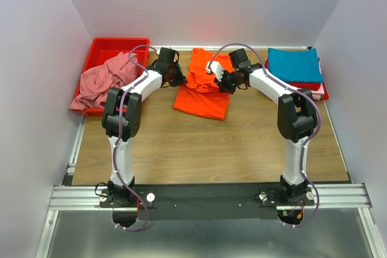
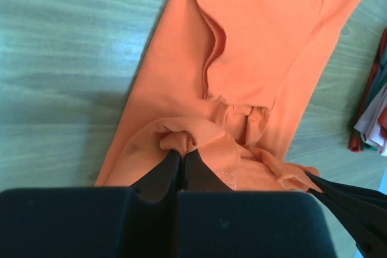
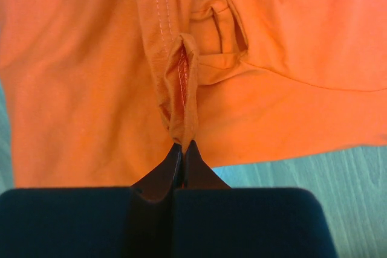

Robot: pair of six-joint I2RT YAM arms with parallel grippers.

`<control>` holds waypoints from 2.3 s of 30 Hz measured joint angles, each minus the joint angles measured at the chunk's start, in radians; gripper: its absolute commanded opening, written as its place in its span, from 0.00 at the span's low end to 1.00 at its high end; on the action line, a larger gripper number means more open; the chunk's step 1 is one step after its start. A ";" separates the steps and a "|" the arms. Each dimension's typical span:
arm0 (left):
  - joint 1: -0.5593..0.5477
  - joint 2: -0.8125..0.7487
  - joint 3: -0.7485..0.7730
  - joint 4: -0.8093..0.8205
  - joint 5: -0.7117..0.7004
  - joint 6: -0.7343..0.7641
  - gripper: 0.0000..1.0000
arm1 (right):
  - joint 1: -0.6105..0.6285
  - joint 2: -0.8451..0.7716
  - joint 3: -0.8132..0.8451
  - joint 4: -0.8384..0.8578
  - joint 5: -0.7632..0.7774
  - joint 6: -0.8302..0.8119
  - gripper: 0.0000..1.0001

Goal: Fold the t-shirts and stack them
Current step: Fold the tshirt

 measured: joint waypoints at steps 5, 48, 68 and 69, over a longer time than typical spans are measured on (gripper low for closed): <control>0.003 0.045 0.036 -0.011 0.015 0.015 0.00 | -0.010 0.026 0.028 0.000 0.001 0.000 0.00; 0.028 0.093 0.104 -0.031 0.054 0.029 0.00 | -0.016 0.150 0.185 -0.003 0.041 0.031 0.02; 0.057 0.177 0.201 0.005 0.141 0.053 0.36 | -0.026 0.245 0.330 -0.002 0.166 0.111 0.70; 0.062 0.177 0.200 0.013 0.148 0.050 0.39 | -0.026 0.256 0.346 0.000 0.181 0.130 0.71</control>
